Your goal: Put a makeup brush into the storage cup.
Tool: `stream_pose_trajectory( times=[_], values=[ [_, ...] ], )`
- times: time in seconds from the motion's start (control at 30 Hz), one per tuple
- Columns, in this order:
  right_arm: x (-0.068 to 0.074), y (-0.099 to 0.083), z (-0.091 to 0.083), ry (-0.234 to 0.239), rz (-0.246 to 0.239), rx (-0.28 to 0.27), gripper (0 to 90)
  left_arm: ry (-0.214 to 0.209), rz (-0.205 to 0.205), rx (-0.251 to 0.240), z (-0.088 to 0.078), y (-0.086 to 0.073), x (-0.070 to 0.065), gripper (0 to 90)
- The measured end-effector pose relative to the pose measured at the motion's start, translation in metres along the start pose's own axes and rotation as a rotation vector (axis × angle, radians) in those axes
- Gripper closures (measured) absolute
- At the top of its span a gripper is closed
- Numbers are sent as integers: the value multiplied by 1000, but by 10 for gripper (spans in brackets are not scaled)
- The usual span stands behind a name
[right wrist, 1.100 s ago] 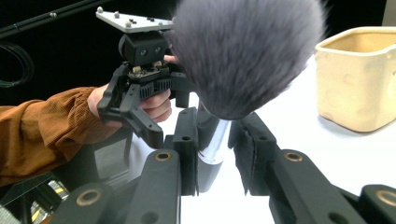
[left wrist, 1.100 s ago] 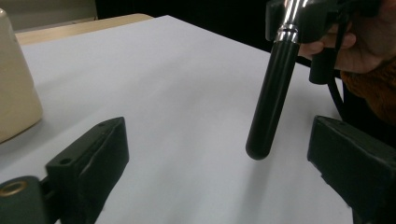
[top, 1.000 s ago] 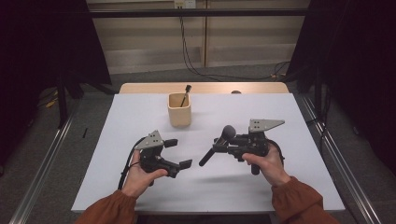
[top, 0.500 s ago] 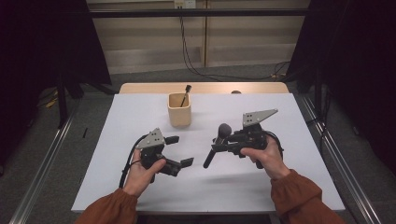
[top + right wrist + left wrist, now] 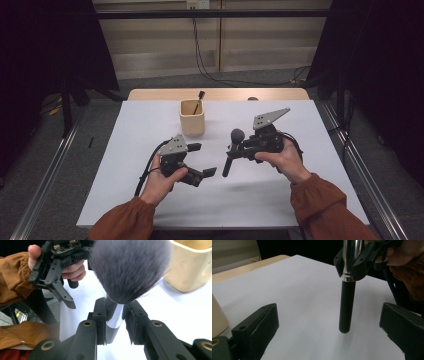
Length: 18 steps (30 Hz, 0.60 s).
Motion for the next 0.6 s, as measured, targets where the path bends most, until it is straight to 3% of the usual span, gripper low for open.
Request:
stream_pose_trajectory(
  times=[0.13, 0.4, 0.6],
  values=[
    [-3, -1, 3, -11, -3, 39, 725, -25, -10, 12, 6, -2, 1, 22],
    [-5, 2, 10, -42, -22, 123, 725, -24, -27, 31, 13, -5, 1, 24],
    [-3, 5, 16, -31, -25, 131, 725, -33, -19, 59, 21, -9, -1, 36]
  ],
)
Point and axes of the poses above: each handheld gripper's, and its own axes: z roughly forward along the jaws, y roughly out of its top, x roughly to its left, the point moved 3 cm from there along z, roughly forward along the jaws, and after that the axes turned 4 degrees about -y, right-handed, at the moved point
